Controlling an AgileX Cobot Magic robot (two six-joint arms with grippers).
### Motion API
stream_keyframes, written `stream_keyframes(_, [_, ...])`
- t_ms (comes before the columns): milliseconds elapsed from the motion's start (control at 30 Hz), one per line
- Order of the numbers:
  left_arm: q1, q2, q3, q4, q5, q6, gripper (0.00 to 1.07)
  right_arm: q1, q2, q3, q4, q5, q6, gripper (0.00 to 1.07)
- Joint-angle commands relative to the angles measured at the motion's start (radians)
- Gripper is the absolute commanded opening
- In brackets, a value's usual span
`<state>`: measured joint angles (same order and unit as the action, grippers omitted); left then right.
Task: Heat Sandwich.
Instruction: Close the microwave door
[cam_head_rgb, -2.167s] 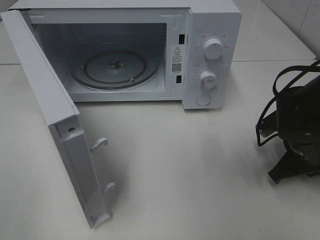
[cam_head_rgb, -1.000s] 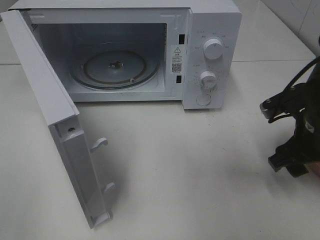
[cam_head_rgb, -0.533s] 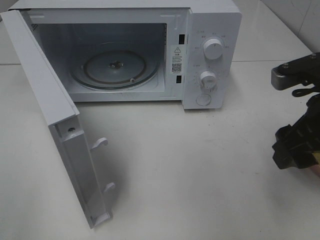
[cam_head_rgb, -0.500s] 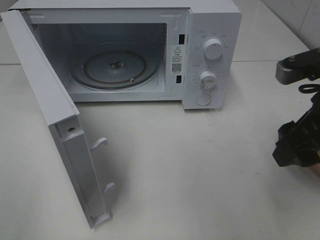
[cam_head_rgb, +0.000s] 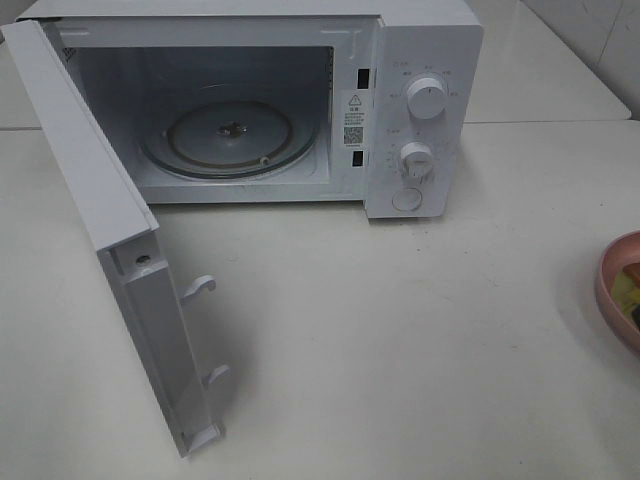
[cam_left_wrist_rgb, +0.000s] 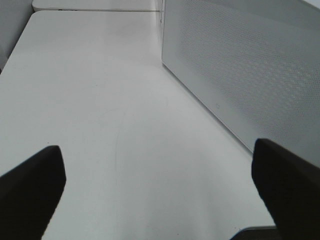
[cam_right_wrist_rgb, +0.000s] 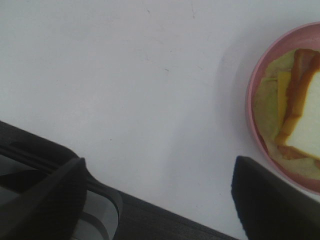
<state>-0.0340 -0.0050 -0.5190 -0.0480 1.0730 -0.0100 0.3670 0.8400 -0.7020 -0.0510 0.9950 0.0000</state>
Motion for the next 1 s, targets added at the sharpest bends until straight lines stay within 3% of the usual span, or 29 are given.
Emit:
stream_keyframes(33, [0.0,-0.016,0.002,-0.005,-0.003,-0.009,0.96,-0.006,-0.037,-0.002,0.006,0.045,0.0,0.76])
stream_keyframes(367, [0.0,-0.016,0.002,-0.005,-0.003,-0.009,0.96,-0.021,-0.241,0.009,0.004,0.105,0.017,0.77])
stream_keyframes(467, [0.0,-0.016,0.002,-0.005,-0.003,-0.009,0.96,-0.09,-0.347,0.047,0.003,0.097,0.017,0.76])
stream_keyframes(1000, [0.0,-0.016,0.002,-0.005,-0.003,-0.009,0.96,-0.246,-0.7,0.17,-0.001,0.057,0.015,0.76])
